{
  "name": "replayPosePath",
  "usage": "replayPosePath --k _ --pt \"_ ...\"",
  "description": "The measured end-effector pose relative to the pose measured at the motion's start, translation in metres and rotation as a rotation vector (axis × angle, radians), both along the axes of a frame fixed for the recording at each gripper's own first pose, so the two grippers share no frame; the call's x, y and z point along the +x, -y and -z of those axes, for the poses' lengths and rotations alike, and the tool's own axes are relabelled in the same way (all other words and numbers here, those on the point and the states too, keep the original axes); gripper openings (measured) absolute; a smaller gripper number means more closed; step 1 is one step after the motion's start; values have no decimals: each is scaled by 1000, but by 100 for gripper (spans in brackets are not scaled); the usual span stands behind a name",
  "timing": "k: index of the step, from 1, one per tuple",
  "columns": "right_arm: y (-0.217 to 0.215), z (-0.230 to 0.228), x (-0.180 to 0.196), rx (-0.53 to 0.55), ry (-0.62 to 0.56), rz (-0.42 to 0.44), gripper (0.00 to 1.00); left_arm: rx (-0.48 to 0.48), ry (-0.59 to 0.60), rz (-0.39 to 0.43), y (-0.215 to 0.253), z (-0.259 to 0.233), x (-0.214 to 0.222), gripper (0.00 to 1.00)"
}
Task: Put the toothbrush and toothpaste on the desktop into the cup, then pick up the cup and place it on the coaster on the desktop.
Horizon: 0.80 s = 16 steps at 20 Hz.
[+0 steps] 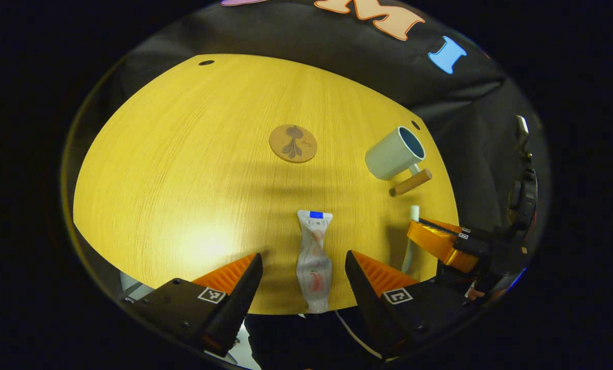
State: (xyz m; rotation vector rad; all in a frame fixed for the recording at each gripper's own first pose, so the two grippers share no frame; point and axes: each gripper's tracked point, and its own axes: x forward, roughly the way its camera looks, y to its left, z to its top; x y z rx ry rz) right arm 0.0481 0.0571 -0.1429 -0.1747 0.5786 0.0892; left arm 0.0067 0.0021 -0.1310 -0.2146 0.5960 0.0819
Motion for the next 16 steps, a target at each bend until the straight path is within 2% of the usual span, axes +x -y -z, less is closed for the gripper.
replayPosePath --k 1,3,8,10,11,16 --pt "2 0 -3 25 2 5 8 19 -14 3 1 -1 5 94" --pt "8 -6 -8 71 12 11 8 53 -49 0 4 -2 15 95" --pt "28 -21 -12 89 32 17 8 73 -132 -20 21 12 38 94" --pt "30 -28 -15 143 26 13 8 83 -163 -22 25 19 43 90" --pt "32 -33 -15 163 31 13 8 92 -178 -25 24 22 44 81" --pt "47 -48 -10 185 49 21 8 122 -246 -50 19 34 49 77"
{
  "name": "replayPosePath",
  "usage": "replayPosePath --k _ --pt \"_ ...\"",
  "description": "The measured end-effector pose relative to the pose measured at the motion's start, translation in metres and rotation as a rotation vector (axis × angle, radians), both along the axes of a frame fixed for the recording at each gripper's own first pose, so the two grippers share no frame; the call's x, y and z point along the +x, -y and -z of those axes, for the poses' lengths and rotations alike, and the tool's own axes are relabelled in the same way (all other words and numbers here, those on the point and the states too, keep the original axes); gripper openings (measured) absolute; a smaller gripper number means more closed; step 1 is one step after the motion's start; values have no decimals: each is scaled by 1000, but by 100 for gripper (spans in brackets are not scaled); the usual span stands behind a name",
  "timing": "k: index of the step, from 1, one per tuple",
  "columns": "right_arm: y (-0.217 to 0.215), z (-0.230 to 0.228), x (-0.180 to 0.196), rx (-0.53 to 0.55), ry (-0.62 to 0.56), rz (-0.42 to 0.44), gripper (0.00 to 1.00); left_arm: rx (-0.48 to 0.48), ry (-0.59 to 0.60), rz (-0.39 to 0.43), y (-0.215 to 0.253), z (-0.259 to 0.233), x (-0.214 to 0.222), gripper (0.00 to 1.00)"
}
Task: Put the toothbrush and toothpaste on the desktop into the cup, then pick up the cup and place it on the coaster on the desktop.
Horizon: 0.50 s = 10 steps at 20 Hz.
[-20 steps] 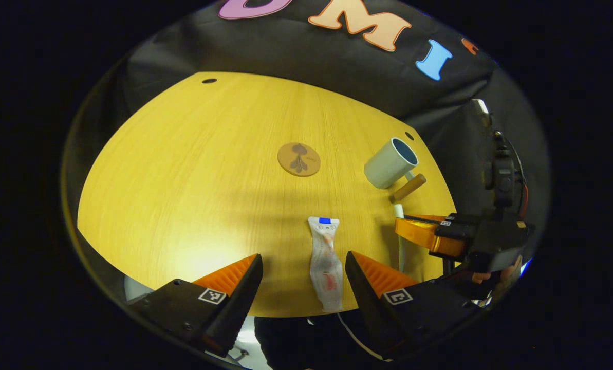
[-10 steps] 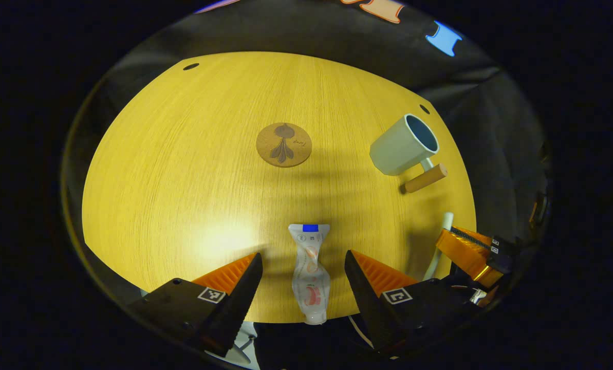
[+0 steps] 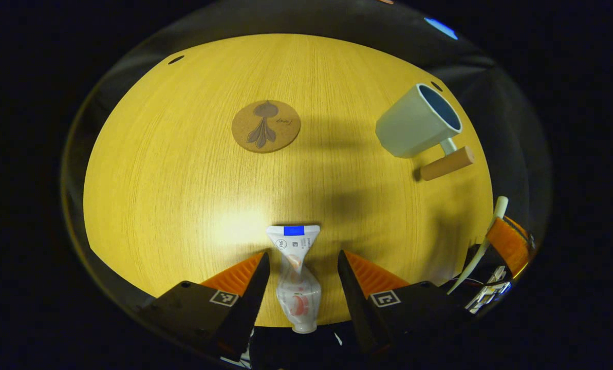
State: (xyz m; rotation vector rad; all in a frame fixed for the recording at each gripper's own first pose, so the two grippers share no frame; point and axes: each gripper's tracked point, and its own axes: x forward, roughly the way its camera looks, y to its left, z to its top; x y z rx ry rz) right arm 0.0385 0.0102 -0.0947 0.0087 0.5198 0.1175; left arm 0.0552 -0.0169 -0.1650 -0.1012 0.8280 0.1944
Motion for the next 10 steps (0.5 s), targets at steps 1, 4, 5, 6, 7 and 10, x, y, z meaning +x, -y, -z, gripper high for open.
replayPosePath --k 1,4,5,6,7,10 --pt "3 -2 1 2 2 3 8 9 -13 -9 -3 3 1 63" --pt "10 -6 4 11 3 10 8 -2 -33 -11 -2 8 2 56" --pt "12 -6 4 14 3 12 8 -5 -37 -15 -2 10 2 56" --pt "14 -7 5 16 2 14 8 -11 -41 -20 -2 12 3 56" --pt "17 -8 6 18 3 18 8 -8 -45 -31 -4 13 2 56" --pt "24 -17 8 30 17 30 8 2 -39 -48 -9 12 4 48"
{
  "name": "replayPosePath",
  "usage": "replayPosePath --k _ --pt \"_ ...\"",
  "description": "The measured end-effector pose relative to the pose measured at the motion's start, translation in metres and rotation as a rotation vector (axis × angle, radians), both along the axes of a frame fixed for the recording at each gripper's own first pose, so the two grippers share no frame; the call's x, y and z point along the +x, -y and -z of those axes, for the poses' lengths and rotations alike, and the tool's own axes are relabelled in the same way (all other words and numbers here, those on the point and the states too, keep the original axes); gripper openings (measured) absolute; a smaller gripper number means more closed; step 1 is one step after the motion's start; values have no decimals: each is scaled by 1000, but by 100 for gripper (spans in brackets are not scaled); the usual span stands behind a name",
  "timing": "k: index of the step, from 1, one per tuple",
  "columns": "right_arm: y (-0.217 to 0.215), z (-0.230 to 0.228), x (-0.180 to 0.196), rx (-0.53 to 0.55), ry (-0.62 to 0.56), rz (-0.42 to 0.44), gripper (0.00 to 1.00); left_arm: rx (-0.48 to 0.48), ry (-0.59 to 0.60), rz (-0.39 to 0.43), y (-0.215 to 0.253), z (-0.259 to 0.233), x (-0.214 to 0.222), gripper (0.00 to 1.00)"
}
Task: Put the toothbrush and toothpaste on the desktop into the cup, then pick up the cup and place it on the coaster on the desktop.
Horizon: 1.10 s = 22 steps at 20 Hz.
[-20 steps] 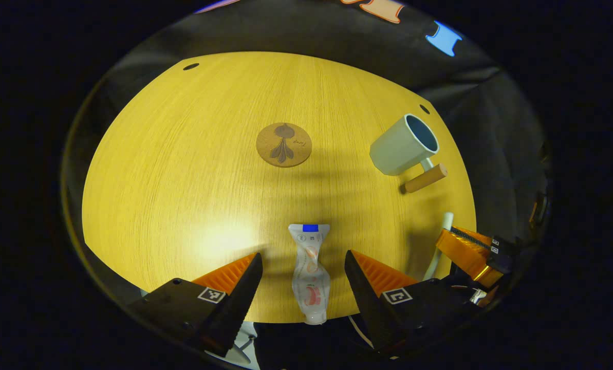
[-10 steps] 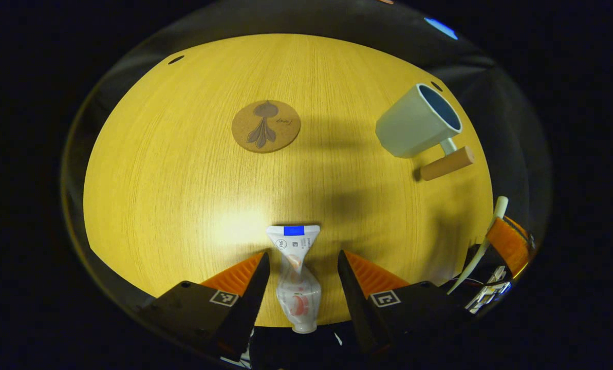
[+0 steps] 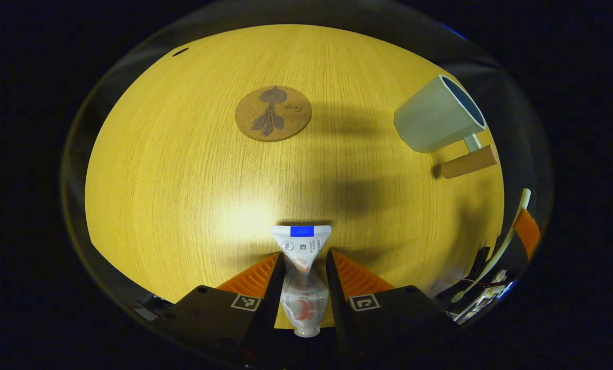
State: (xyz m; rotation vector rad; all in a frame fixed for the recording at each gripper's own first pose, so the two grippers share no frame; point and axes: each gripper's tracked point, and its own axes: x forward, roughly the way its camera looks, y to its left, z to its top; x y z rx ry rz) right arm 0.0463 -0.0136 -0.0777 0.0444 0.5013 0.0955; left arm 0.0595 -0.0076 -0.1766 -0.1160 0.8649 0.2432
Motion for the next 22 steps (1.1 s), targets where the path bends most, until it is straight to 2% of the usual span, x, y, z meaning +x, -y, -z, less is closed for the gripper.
replayPosePath --k 2,3,6,12,14,19,21,22 --pt "1 -14 2 20 29 2 8 10 -11 -7 -5 1 0 38" --pt "2 -18 3 32 40 -2 8 -3 -11 -14 -2 0 0 28" --pt "-1 -37 6 74 78 -19 8 -21 -18 16 3 1 3 19" --pt "-25 -86 16 232 183 -116 8 -134 102 84 9 -22 1 5" --pt "-28 -108 25 270 244 -132 7 -177 204 90 15 -46 3 4" --pt "-35 -156 50 360 380 -164 7 -380 571 110 47 -135 22 3" --pt "-40 -170 66 402 413 -171 5 -409 721 132 48 -178 25 4" --pt "-40 -176 75 408 433 -169 7 -420 780 141 48 -197 27 3"
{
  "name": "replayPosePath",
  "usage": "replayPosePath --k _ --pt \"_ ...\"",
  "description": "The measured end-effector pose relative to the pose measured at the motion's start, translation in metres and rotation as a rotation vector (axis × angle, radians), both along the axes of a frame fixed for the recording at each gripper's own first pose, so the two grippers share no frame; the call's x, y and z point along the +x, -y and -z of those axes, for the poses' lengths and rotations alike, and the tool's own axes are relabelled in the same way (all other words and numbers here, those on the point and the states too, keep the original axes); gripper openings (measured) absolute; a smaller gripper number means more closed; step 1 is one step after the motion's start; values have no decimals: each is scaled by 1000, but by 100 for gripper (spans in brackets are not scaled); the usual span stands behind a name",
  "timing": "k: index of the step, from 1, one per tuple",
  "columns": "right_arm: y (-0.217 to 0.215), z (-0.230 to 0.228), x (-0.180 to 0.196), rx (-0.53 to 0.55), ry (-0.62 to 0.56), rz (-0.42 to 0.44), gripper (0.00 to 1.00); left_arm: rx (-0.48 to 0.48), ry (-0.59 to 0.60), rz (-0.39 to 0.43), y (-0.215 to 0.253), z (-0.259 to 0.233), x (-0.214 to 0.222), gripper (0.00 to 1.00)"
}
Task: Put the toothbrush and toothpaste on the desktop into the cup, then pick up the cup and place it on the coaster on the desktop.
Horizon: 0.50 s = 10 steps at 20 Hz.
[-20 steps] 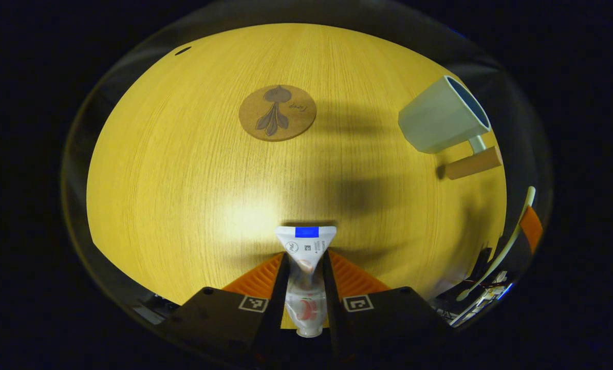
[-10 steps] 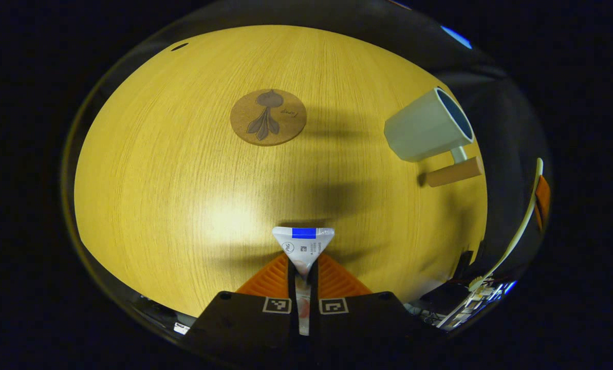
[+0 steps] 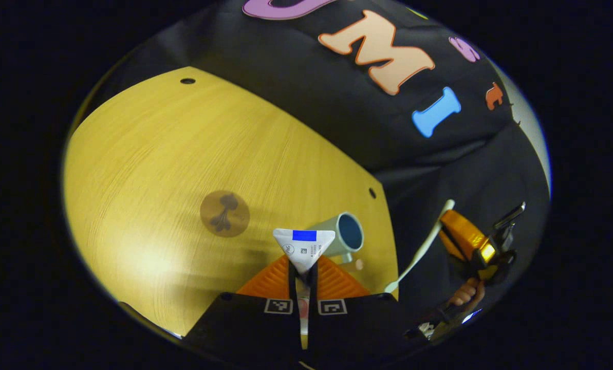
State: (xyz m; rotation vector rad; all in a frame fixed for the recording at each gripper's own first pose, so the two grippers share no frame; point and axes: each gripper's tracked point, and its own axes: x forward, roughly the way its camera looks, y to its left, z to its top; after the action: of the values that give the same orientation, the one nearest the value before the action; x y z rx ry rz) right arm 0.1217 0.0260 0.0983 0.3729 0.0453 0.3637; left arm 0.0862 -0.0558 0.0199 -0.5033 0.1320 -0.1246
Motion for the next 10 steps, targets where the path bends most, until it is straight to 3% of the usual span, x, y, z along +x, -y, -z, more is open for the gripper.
replayPosePath --k 5,10 --pt "2 -11 48 -42 121 61 7 -20 188 10 6 -51 -6 3" --pt "-9 17 85 -136 155 60 7 9 365 20 16 -85 10 3"
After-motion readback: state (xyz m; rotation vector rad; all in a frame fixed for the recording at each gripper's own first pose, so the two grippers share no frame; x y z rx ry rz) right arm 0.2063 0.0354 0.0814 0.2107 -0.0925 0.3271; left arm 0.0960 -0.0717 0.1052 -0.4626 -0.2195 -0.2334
